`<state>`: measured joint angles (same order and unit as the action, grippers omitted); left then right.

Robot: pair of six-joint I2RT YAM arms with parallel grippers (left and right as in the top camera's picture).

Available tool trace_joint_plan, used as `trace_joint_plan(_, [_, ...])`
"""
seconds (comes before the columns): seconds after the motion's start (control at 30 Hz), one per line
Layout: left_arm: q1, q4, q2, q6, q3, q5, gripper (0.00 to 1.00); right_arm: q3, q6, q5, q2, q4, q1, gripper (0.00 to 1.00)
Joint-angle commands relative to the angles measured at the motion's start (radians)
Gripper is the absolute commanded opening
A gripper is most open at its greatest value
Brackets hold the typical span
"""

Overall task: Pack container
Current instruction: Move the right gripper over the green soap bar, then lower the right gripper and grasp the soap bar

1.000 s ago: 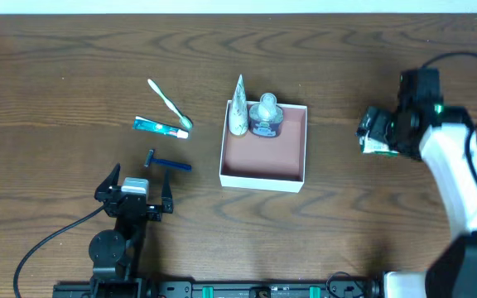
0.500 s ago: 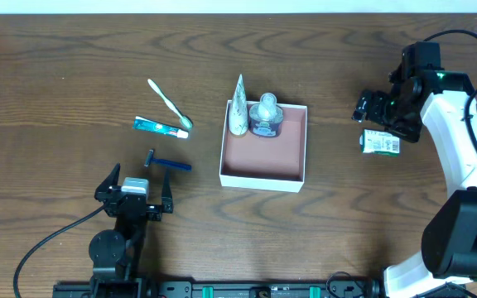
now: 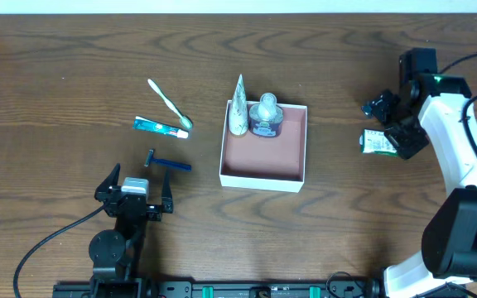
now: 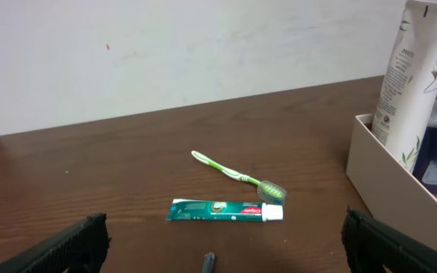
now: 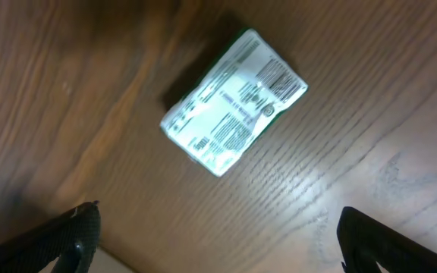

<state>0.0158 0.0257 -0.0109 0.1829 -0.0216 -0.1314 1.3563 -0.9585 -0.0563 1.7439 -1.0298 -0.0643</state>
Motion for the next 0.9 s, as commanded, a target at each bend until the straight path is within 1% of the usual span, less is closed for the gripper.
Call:
trace_joint_plan(0.0, [-0.004,0.033,0.005,-0.005,0.018,-0.018,0.98,-0.056,-0.096,-0.053,0.003,0.033,-0.014,0.99])
trace_joint_plan(0.33, [-0.004,0.033,0.005,-0.005,0.018,-0.018,0.98,-0.237,-0.115,-0.060,0.003,0.275,-0.018,0.99])
trace_joint_plan(0.5, [-0.004,0.033,0.005,-0.005,0.018,-0.018,0.98,-0.327,-0.123,-0.060,0.004,0.401,-0.019,0.97])
trace_joint_plan(0.63, [-0.004,0.033,0.005,-0.005,0.018,-0.018,0.98,-0.378,-0.126,-0.079,0.007,0.478,-0.021,0.95])
trace_joint_plan(0.87, [-0.004,0.033,0.005,-0.005,0.018,-0.018,0.98,-0.415,-0.126,-0.113,0.009,0.562,-0.021,0.95])
